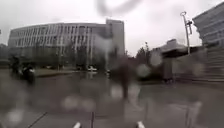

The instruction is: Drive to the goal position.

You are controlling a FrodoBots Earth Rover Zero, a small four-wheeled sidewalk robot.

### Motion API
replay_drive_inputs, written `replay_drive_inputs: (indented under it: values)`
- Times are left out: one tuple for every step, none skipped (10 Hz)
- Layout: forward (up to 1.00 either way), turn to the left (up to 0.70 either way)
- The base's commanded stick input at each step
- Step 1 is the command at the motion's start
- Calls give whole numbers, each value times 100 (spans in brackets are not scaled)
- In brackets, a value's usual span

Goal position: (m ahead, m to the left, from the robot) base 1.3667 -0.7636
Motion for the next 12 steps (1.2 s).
replay_drive_inputs:
  values:
    - [70, 0]
    - [70, 0]
    - [70, 0]
    - [70, 0]
    - [70, 0]
    - [70, 0]
    - [70, 0]
    - [70, 0]
    - [70, 0]
    - [70, 0]
    - [70, 0]
    - [70, 0]
